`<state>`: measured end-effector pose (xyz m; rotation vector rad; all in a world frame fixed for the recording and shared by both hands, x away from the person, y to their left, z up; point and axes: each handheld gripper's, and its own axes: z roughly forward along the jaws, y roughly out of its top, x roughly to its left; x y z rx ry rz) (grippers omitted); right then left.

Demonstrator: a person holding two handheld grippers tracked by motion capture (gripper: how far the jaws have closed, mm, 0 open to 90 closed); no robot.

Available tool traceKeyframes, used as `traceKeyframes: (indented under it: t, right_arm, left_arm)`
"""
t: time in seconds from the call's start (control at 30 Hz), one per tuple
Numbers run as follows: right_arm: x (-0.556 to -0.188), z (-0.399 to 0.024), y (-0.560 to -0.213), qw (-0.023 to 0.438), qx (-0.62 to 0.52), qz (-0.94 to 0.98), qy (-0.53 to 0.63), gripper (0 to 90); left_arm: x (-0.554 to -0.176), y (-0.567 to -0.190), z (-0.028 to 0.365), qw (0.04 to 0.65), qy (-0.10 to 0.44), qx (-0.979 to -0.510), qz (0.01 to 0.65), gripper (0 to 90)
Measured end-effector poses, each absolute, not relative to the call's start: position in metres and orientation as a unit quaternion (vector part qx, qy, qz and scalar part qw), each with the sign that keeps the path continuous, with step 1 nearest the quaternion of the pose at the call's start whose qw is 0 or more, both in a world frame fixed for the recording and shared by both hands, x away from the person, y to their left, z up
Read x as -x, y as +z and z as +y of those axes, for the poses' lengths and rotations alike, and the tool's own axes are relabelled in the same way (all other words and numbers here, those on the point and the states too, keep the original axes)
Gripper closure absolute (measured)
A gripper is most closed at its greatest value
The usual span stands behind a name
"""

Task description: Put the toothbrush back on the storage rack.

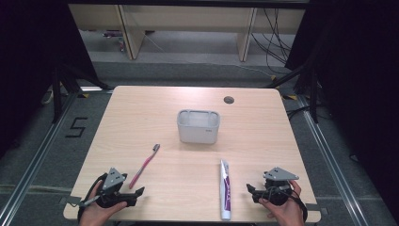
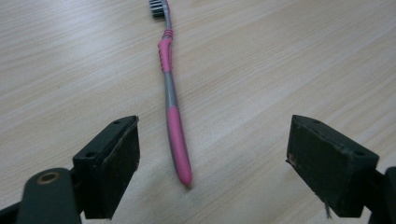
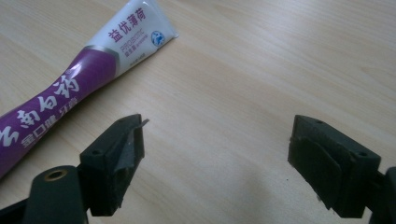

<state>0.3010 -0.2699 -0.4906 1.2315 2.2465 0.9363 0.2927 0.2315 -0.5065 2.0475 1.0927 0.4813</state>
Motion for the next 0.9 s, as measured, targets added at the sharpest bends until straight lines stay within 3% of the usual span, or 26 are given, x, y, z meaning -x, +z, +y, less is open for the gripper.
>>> traceKeyframes:
  t: [0.5,0.67,0.9]
  right_arm:
    - [-0.3057,-0.27,-0.4931,0.199,-0.42,0.815,0.347,24.7]
    - [-0.304,-0.268,-0.4931,0.17,-0.452,0.804,0.347,24.7]
    - [-0.3059,-0.2713,-0.4932,0.185,-0.432,0.813,0.344,24.2]
  left_arm:
    - [-0.2944,-0.5048,0.231,0.383,0.184,-0.795,0.433,15.6]
    - [-0.2964,-0.5058,0.2294,0.38,0.178,-0.8,0.429,15.6]
    - [-0.2994,-0.5019,0.2312,0.366,0.183,-0.809,0.423,16.0]
